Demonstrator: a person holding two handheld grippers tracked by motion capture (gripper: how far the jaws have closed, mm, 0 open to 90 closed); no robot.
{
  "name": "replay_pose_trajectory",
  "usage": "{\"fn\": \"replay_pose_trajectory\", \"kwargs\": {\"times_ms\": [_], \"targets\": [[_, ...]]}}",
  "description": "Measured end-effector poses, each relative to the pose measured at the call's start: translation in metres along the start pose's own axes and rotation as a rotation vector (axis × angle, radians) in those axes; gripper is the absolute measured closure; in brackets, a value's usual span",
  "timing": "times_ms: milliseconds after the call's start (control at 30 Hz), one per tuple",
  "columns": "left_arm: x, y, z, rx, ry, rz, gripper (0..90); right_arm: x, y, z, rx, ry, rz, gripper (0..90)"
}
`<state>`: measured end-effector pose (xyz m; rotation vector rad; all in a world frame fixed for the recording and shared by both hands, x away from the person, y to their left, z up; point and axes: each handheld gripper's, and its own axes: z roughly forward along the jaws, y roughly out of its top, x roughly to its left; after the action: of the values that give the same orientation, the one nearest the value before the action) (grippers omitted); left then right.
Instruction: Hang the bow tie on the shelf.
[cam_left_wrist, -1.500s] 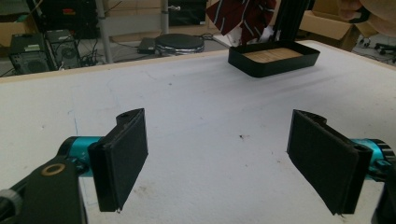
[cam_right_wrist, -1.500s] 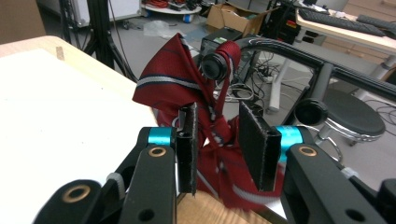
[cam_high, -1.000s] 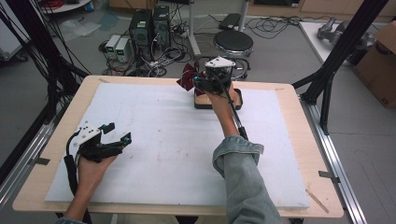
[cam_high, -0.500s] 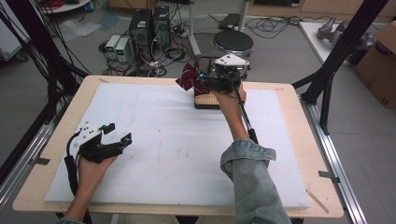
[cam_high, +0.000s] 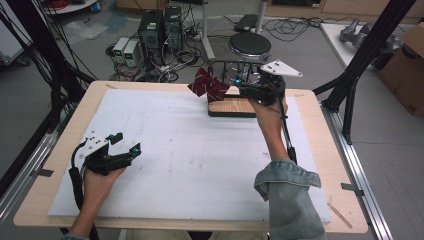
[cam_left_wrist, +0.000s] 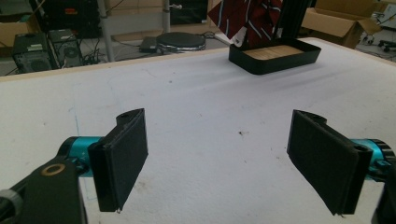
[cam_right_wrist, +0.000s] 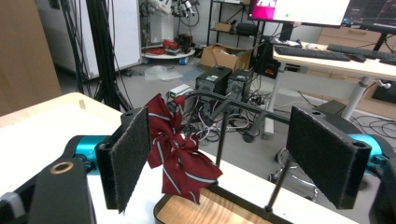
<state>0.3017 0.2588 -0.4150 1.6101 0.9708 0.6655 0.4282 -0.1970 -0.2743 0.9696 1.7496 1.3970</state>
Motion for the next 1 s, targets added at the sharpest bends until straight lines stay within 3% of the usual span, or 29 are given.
{"fn": "replay_pose_trajectory", "kwargs": {"times_ms": [200,467,500,600,700,1000], "targets": [[0.0,0.0,0.0,0.004,0.002,0.007,20.5,-0.009,-0.002,-0.031,-0.019,-0.017,0.008,19.6],[0.001,-0.001,-0.001,0.013,0.017,0.013,20.3,-0.017,-0.011,-0.072,-0.087,-0.047,0.014,19.5],[0.001,-0.001,-0.001,0.014,0.019,0.015,20.3,-0.02,-0.016,-0.084,-0.096,-0.057,0.02,19.2],[0.001,-0.001,-0.001,0.014,0.019,0.014,20.3,-0.023,-0.023,-0.096,-0.1,-0.066,0.028,18.7],[0.001,-0.002,0.0,0.015,0.02,0.014,20.4,-0.029,-0.036,-0.119,-0.111,-0.091,0.037,18.1],[0.001,-0.002,0.001,0.015,0.022,0.011,20.3,-0.034,-0.071,-0.159,-0.156,-0.141,0.077,12.6]]}}
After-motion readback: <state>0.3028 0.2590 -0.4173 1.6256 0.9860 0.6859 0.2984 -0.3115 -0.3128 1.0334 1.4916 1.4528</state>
